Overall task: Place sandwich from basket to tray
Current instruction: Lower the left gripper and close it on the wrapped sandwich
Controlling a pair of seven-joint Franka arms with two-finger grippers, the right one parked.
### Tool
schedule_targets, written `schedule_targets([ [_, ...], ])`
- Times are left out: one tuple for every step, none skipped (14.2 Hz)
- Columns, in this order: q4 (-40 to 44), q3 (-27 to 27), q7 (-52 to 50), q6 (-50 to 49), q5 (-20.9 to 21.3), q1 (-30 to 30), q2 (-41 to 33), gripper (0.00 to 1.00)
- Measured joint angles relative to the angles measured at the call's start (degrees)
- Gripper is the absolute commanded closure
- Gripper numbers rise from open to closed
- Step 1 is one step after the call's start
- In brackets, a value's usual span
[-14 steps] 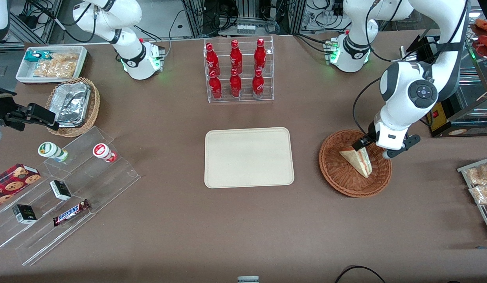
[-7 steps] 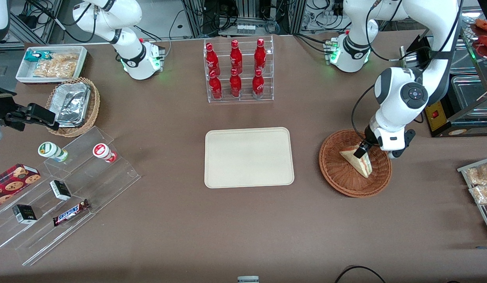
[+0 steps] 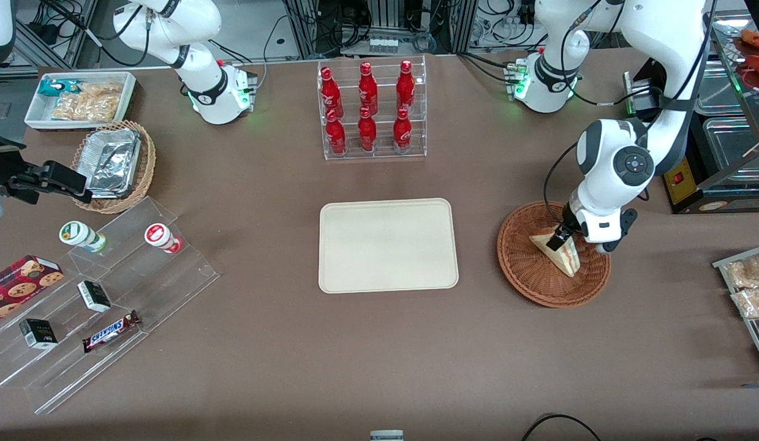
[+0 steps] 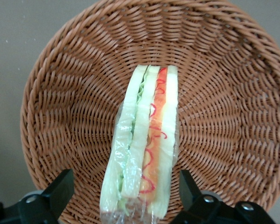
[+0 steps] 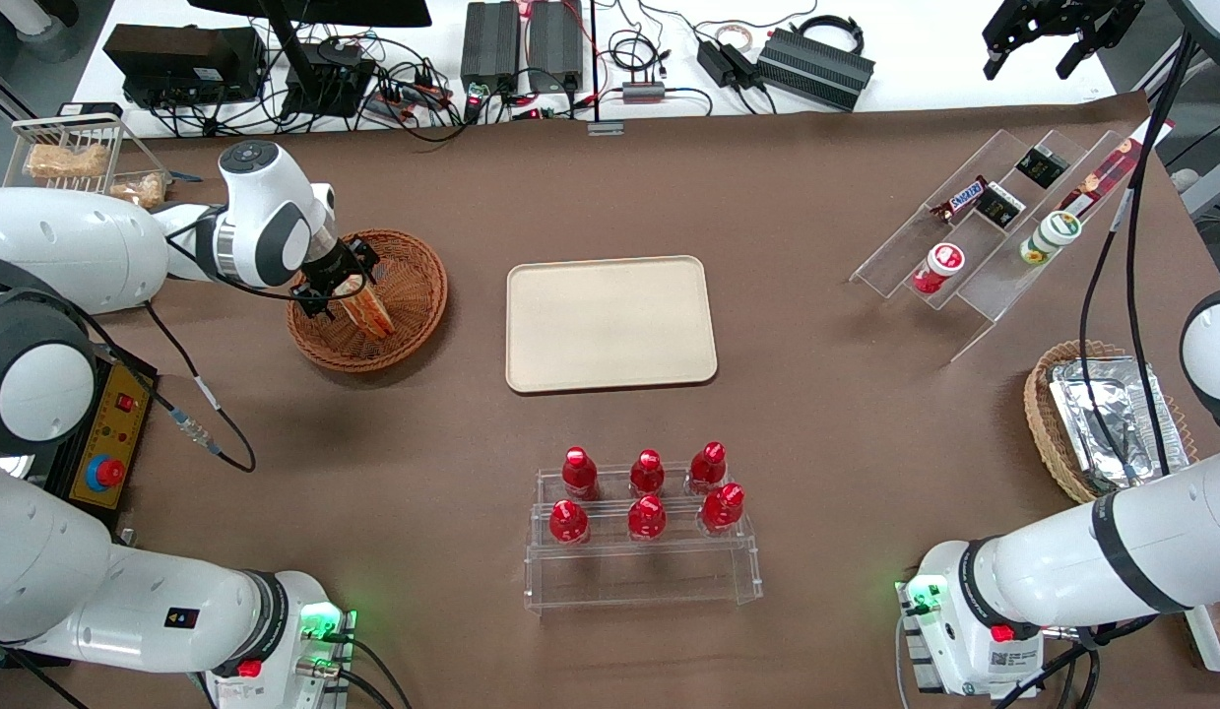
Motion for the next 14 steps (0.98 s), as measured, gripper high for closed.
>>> schedule_targets([
  [0.0, 0.0, 0.0, 0.1, -0.3, 0.0, 0.2, 0.91],
  [0.0, 0.0, 0.0, 0.2, -0.5, 0.0, 0.3, 0.97],
  [0.0, 0.0, 0.0, 0.2, -0.6, 0.0, 0.3, 0.99],
  [0.1, 0.0, 0.9, 0.0, -0.6, 0.0, 0.3, 0.99],
  [0.4, 0.0, 2.9, -0.8, -0.6, 0.0, 0.3, 0.99],
  [1.2, 0.0, 5.7, -3.2, -0.6, 0.0, 0.3, 0.98],
  [3.1, 0.0, 8.5, -7.2, -0.6, 0.0, 0.3, 0.98],
  [6.1, 0.0, 11.1, -12.5, -0.7, 0.0, 0.2, 0.97],
  [9.8, -0.1, 13.8, -17.9, -0.7, -0.1, 0.3, 0.96],
  [13.3, -0.2, 17.5, -22.4, -0.7, -0.2, 0.5, 0.96],
  [16.1, -0.4, 22.3, -25.0, -0.7, -0.5, 0.8, 0.96],
  [17.8, -0.6, 26.6, -26.0, -0.7, -1.1, 1.2, 0.96],
  [18.6, -0.9, 28.9, -26.2, -0.8, -2.0, 1.7, 0.97],
  [19.1, -1.3, 29.7, -26.2, -0.9, -3.2, 2.2, 0.97],
])
